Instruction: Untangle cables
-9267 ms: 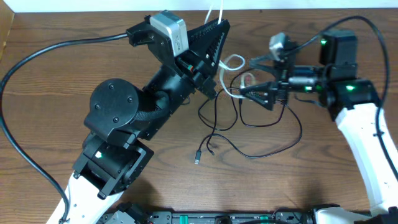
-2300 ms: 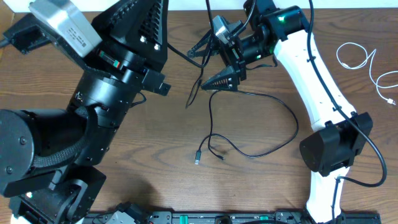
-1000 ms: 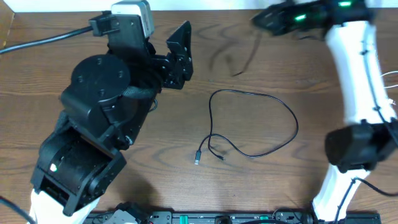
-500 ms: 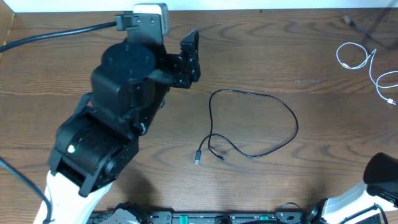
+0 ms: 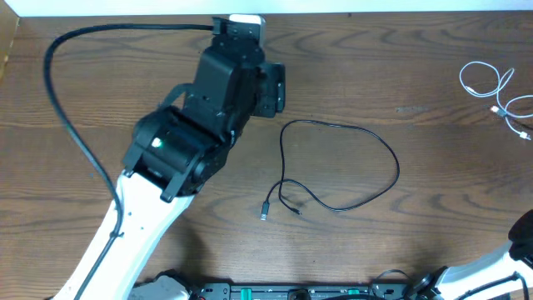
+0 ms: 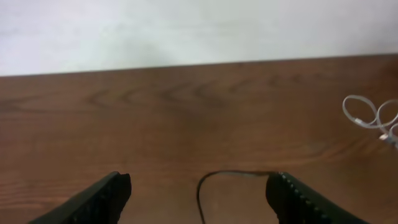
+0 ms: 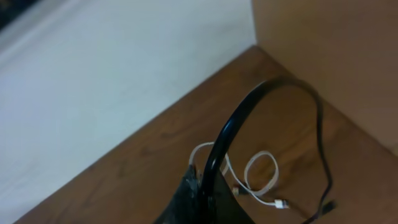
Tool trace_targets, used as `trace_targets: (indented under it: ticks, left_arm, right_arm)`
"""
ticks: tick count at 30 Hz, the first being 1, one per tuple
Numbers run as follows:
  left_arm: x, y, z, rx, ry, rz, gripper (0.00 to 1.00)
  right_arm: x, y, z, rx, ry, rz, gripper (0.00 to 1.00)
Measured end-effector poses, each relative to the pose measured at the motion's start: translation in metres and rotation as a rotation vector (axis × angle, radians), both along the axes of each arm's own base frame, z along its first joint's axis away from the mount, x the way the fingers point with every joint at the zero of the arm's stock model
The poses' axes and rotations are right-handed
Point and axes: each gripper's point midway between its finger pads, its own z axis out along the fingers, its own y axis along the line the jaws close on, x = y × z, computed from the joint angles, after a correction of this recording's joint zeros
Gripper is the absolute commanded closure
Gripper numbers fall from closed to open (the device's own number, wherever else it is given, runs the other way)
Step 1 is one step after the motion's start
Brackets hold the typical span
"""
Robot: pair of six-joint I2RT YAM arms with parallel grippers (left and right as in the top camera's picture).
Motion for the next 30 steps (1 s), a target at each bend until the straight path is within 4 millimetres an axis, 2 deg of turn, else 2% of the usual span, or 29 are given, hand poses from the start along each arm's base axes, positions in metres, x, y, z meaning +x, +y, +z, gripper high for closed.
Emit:
trace_targets:
  ticks: [1, 2, 3, 5, 7, 10, 14, 18, 22, 25, 26, 30]
  left_arm:
    - [0.001, -0.001, -0.003, 0.005, 0.009, -0.002, 0.25]
    - [0.001, -0.003, -0.006, 0.009, 0.02, -0.01, 0.25]
    - [0.001, -0.005, -0.009, 0.013, 0.03, -0.02, 0.25]
    - [0.001, -0.009, -0.016, 0.023, 0.048, -0.041, 0.25]
    - [0.001, -0.011, -0.022, 0.037, 0.068, -0.057, 0.25]
    - [-0.002, -0.01, -0.03, 0.057, 0.1, -0.065, 0.25]
    - [-0.009, -0.019, -0.045, 0.087, 0.158, -0.142, 0.25]
    - [-0.019, -0.03, -0.072, 0.127, 0.262, -0.249, 0.25]
    - [-0.04, -0.034, -0.122, 0.215, 0.471, -0.359, 0.25]
    - [-0.054, -0.039, -0.154, 0.244, 0.596, -0.433, 0.25]
    - [-0.061, -0.041, -0.171, 0.257, 0.658, -0.479, 0.25]
    - [-0.08, -0.048, -0.227, 0.299, 0.83, -0.636, 0.25]
  right_arm:
    - [0.002, -0.003, -0.007, 0.011, 0.014, -0.003, 0.9]
    - [0.006, -0.007, -0.021, 0.035, 0.038, -0.008, 0.5]
    - [0.009, -0.009, -0.03, 0.049, 0.056, -0.007, 0.26]
    - [0.016, -0.013, -0.056, 0.093, 0.106, -0.004, 0.01]
    - [0.019, -0.011, -0.087, 0.152, 0.179, 0.008, 0.01]
    - [0.018, 0.002, -0.111, 0.202, 0.257, 0.039, 0.01]
    - [0.012, 0.029, -0.122, 0.252, 0.33, 0.087, 0.01]
    - [0.004, 0.062, -0.133, 0.297, 0.424, 0.156, 0.01]
    - [0.01, 0.102, -0.139, 0.283, 0.486, 0.272, 0.01]
    - [0.018, 0.124, -0.139, 0.259, 0.497, 0.339, 0.01]
    - [0.022, 0.133, -0.139, 0.251, 0.501, 0.363, 0.01]
    - [0.027, 0.15, -0.139, 0.228, 0.508, 0.416, 0.01]
